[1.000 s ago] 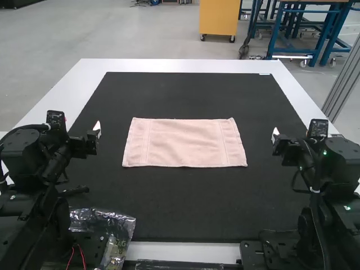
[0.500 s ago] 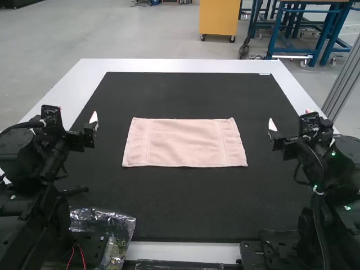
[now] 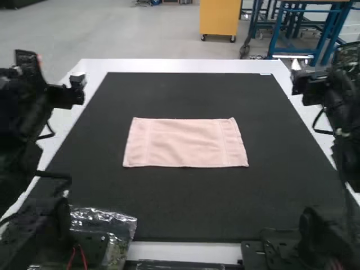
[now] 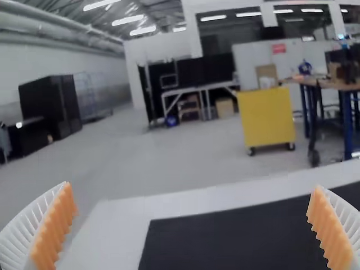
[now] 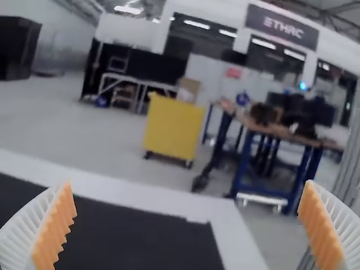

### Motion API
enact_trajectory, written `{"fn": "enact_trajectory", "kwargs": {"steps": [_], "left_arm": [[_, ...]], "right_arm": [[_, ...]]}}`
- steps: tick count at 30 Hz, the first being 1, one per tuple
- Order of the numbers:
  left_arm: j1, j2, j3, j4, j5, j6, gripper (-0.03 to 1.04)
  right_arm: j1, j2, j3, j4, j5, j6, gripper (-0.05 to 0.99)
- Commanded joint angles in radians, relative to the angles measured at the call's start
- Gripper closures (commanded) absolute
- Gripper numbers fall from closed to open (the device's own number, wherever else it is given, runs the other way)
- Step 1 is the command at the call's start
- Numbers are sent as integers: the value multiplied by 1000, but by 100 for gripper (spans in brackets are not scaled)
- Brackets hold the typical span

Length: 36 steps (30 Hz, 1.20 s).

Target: Fold the towel.

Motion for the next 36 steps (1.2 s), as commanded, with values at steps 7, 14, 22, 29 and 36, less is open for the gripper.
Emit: {"fn": "enact_trajectory", "kwargs": {"steps": [7,14,22,29,36], "left_arm": [[4,580,278,-72,-77,-60,7],[-30,735,186,-103,18,-26,7],[-25,893,97,-2,118,-22,5],[-30,1036,112,86,161,-22,5],[-30,1156,148,153,182,-22,5]], "right_arm": [[-42,568,177,-152,-92,350,3],[-39,699,135,-106,-12,341,2],[-38,692,31,31,-52,246,3],[2,775,36,31,-110,249,2],[48,942,95,61,-161,289,3]]}}
